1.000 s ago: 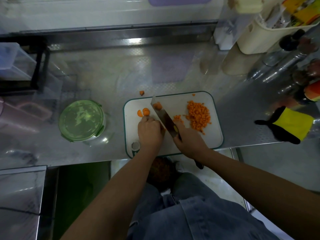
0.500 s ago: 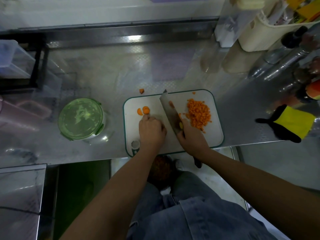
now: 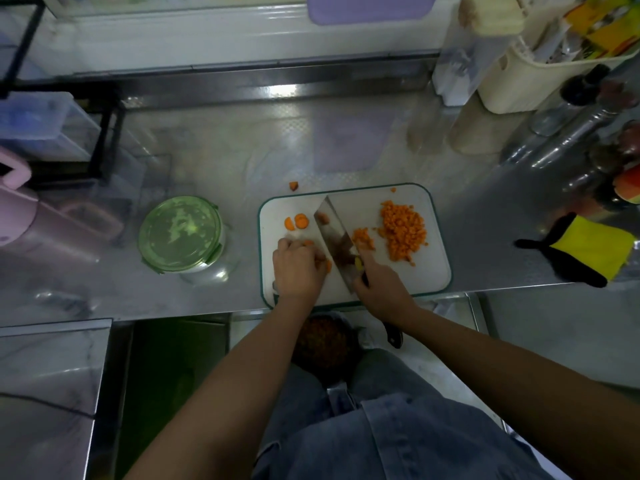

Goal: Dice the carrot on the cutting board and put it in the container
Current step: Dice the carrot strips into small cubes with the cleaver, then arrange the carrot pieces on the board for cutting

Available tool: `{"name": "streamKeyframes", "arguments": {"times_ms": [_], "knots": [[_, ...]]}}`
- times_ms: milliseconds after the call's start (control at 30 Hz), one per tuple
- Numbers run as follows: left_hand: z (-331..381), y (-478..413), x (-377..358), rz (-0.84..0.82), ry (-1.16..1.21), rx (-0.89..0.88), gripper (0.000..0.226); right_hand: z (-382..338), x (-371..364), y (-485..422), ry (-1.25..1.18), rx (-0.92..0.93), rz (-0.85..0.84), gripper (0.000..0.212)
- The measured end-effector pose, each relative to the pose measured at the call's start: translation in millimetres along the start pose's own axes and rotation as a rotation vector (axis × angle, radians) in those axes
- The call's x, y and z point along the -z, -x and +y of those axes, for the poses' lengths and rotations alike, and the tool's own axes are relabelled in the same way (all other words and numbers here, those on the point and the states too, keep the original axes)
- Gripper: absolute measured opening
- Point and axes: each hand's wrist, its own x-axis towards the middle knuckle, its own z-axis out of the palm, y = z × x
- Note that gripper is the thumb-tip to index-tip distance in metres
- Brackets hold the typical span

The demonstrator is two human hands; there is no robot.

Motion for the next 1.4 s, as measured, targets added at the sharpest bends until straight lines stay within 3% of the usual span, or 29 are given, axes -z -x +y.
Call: {"name": "streamKeyframes", "arguments": {"times_ms": [133,200,267,433,567,667,733,833,933,1033,1133,1400], "knots": [[0.1,5.0,-3.7,0.011,0.031,0.004,0.02,15.9,13.2,1.3,0.056,-0.073,0.129,0.046],[-0.4,6.6,-5.3,0.012,0.036,0.008,0.029,24.3,19.6,-1.8,0.075,-0.137,0.191,0.024],[-1.6,7.9,-6.5,0.013,0.048,0.023,0.038,24.6,22.0,-3.9,0.077,-0.137,0.21,0.015],[-3.8,11.9,-8.5,0.006,0.089,0.087,0.047,9.1,14.4,1.7,0.078,0.027,0.036,0.026],[-8.9,14.0,-6.2,-0.014,0.099,0.114,0.04,19.6,22.3,0.1,0.082,-0.067,0.106,0.038],[-15.4,13.7,-4.0,-0.036,0.1,0.105,0.038,23.8,26.5,-4.3,0.079,-0.153,0.198,0.011],[-18.9,11.9,-3.1,-0.036,0.126,0.11,0.039,18.0,24.4,-6.2,0.065,-0.108,0.195,0.011],[-22.3,9.0,-2.7,-0.025,0.143,0.099,0.038,7.1,17.5,-5.8,0.07,0.008,0.089,0.027],[-27.1,5.0,-2.4,-0.027,0.123,0.109,0.03,10.3,16.5,-8.2,0.107,-0.052,0.115,0.035],[-32.4,1.5,-1.7,-0.027,0.111,0.125,0.022,12.7,19.3,-11.5,0.13,-0.158,0.154,0.019],[-37.1,-0.7,1.0,-0.046,0.121,0.11,0.018,6.1,17.8,-13.5,0.178,-0.179,0.124,0.031],[-41.7,-6.4,14.0,-0.066,0.128,0.025,0.026,-7.4,7.4,-13.0,0.238,-0.255,0.143,0.038]]}}
